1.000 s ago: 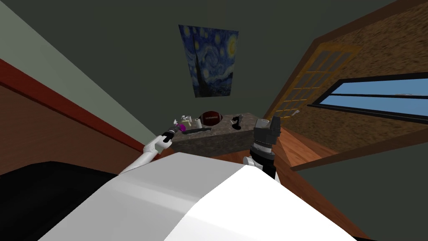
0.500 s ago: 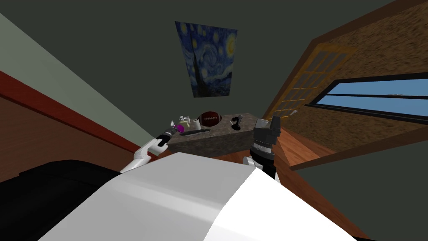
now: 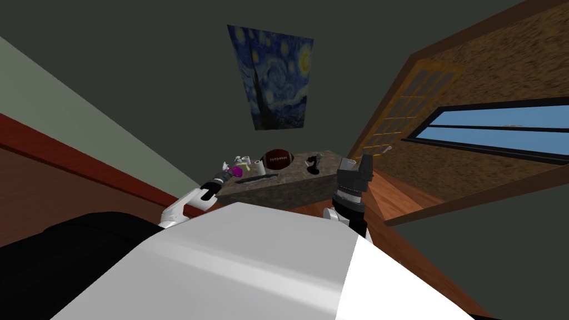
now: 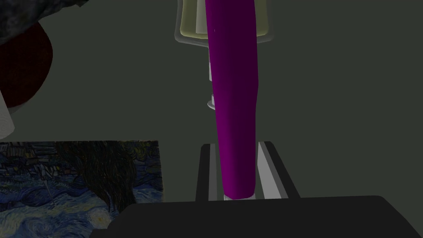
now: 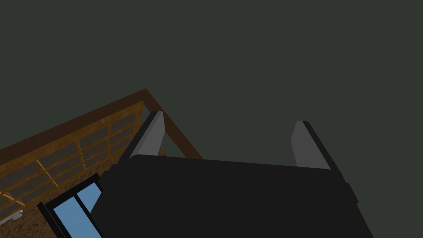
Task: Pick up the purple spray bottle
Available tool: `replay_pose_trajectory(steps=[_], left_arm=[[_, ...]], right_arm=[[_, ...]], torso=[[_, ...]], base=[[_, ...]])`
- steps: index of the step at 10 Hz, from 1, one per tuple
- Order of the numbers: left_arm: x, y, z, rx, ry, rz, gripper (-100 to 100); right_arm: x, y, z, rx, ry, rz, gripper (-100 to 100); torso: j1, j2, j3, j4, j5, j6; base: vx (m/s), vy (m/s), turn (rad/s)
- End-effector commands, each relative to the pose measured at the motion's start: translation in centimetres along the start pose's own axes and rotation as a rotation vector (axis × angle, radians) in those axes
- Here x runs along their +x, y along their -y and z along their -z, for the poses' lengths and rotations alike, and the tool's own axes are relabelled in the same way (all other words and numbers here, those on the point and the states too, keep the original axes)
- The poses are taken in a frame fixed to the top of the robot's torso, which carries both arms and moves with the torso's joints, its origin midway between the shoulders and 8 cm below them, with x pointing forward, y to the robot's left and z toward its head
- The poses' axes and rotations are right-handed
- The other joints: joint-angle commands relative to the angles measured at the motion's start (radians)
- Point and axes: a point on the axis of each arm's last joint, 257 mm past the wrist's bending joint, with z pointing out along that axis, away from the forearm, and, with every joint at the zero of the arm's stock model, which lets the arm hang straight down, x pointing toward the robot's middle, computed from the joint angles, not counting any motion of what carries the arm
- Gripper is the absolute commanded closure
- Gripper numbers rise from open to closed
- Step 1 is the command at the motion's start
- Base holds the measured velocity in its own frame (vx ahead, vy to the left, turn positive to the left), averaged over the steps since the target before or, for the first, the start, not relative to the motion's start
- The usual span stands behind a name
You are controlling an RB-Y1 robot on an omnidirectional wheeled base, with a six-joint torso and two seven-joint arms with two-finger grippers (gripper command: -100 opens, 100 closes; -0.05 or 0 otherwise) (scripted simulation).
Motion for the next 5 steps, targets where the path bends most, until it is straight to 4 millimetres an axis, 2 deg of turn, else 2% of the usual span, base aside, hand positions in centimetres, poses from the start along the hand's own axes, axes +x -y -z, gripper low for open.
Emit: replay_pose_trajectory(steps=[1, 3, 4, 5], left_arm=[[0.01, 0.29, 1.24, 0.011, -0.007, -0.006, 100], [-0.13, 1.05, 2.10, 0.029, -0.008, -0.011, 100], [0.05, 0.65, 1.94, 0.021, -0.010, -0.010, 100], [0.05, 0.74, 1.99, 0.023, -0.010, -0.010, 0]], right_arm=[[0.00, 0.00, 0.00, 0.000, 0.000, 0.000, 0], [0.00, 0.00, 0.00, 0.000, 0.000, 0.000, 0], [0.00, 0.00, 0.00, 0.000, 0.000, 0.000, 0], [0.00, 0.00, 0.00, 0.000, 0.000, 0.000, 0]], torso=[[0.000, 0.000, 0.000, 0.000, 0.000, 0.000], [-0.001, 0.004, 0.002, 0.001, 0.000, 0.000], [0.000, 0.005, 0.003, 0.001, 0.000, 0.000], [0.000, 0.005, 0.003, 0.001, 0.000, 0.000]], base=[[0.050, -0.006, 0.009], [0.003, -0.005, 0.009], [-0.005, -0.002, -0.001], [0.000, 0.000, 0.000]])
